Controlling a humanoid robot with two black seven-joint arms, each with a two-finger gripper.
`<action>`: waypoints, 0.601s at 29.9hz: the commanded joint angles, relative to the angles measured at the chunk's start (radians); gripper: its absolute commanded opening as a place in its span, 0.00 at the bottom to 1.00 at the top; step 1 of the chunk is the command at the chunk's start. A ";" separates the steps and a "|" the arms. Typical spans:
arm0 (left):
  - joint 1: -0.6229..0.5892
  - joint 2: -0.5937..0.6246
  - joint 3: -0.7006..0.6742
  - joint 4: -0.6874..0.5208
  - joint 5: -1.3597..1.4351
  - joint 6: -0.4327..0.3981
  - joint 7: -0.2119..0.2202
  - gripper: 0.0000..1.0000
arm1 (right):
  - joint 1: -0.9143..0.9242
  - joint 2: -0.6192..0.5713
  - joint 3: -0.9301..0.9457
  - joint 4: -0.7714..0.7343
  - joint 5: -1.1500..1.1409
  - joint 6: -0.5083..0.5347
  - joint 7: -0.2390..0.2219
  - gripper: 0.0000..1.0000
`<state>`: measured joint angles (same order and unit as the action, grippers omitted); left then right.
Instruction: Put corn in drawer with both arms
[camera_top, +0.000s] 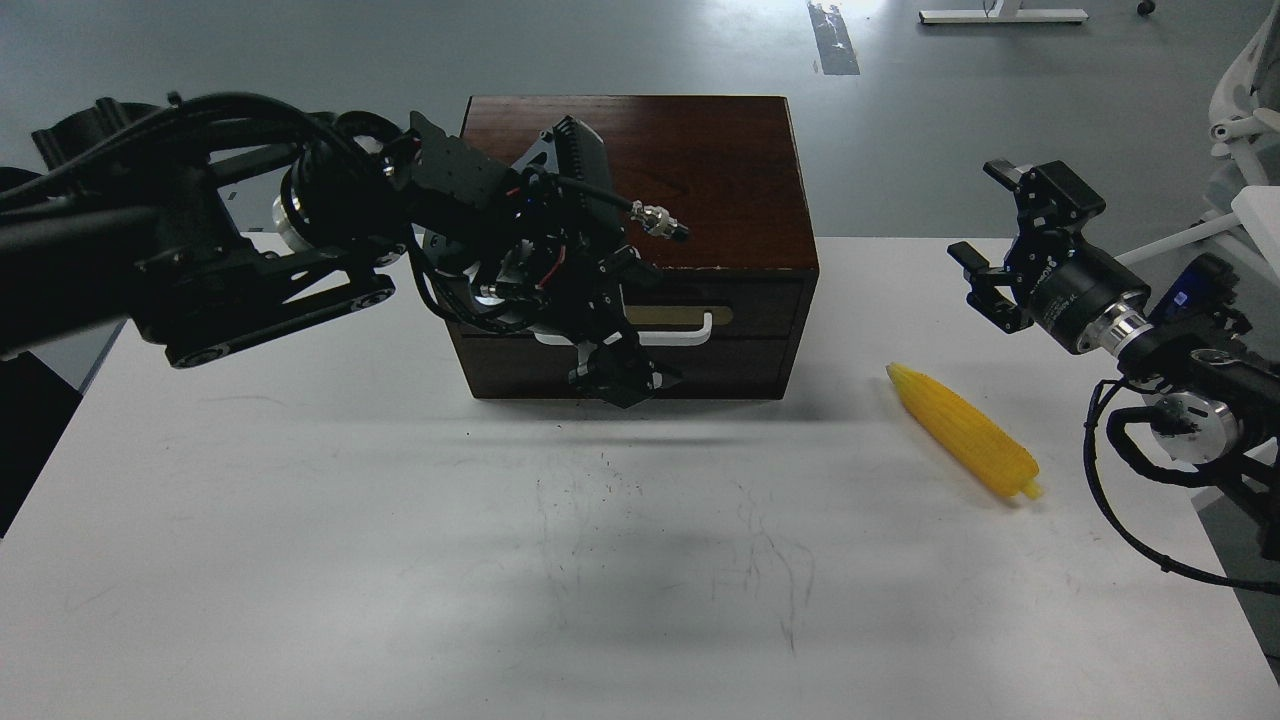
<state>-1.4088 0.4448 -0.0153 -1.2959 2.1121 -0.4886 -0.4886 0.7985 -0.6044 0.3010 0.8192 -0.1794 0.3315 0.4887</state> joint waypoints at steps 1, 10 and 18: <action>0.008 -0.003 0.030 0.010 0.025 0.000 0.000 0.99 | 0.001 0.000 0.000 0.000 0.000 0.000 0.000 1.00; 0.010 -0.034 0.077 0.073 0.028 0.000 0.000 0.99 | 0.001 0.005 -0.002 0.000 0.000 -0.002 0.000 1.00; 0.020 -0.043 0.080 0.079 0.028 0.000 0.000 0.99 | -0.001 -0.002 -0.002 0.000 0.000 -0.002 0.000 1.00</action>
<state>-1.3961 0.4031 0.0640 -1.2167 2.1403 -0.4886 -0.4886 0.7992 -0.6049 0.2991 0.8191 -0.1795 0.3302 0.4887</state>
